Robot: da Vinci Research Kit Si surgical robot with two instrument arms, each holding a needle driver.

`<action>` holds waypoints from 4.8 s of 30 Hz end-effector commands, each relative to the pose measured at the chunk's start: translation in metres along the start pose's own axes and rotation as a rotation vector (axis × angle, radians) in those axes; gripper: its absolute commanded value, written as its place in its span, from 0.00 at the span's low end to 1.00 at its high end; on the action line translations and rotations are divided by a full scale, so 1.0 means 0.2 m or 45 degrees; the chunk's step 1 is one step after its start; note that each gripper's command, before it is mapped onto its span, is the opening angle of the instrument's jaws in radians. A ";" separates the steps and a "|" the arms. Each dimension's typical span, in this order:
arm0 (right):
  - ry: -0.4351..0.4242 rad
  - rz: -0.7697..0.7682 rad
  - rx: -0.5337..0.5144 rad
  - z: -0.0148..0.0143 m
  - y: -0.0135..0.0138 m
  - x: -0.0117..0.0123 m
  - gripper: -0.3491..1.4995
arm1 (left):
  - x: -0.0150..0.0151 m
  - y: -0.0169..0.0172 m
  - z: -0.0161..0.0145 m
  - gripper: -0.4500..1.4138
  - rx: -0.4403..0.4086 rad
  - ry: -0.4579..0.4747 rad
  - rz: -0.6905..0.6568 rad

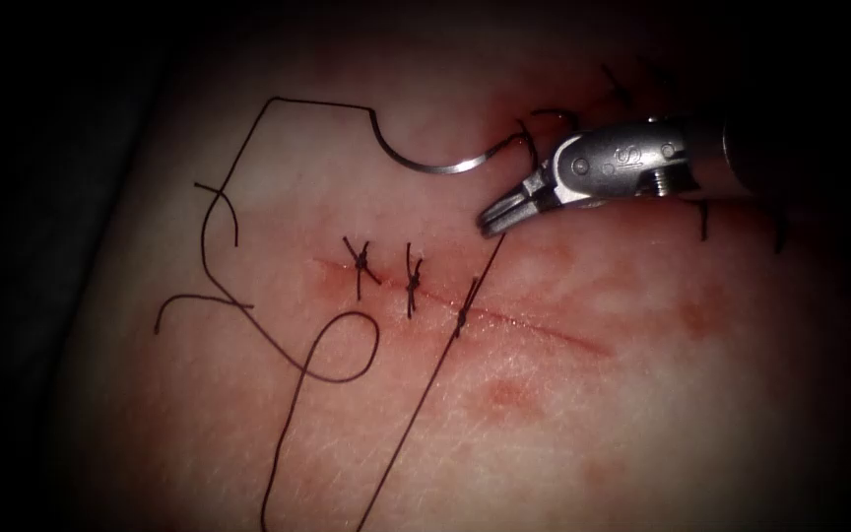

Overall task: Wound Closure
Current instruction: Tie the knot by pulling up with the right tool and down with the left, then wrap the suture once counter-clockwise around the right gripper, then gasp the short suture end with the right tool.

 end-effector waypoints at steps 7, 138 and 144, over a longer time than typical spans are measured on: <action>0.166 0.103 -0.073 0.003 -0.012 0.011 0.00 | 0.017 -0.019 -0.011 0.00 0.193 0.037 0.009; 1.133 1.190 -1.900 0.029 -0.109 0.032 0.69 | 0.027 -0.136 -0.020 0.00 0.419 -0.048 0.386; 1.213 1.293 -1.925 0.025 -0.107 0.028 0.78 | 0.028 -0.136 -0.017 0.00 0.421 -0.046 0.396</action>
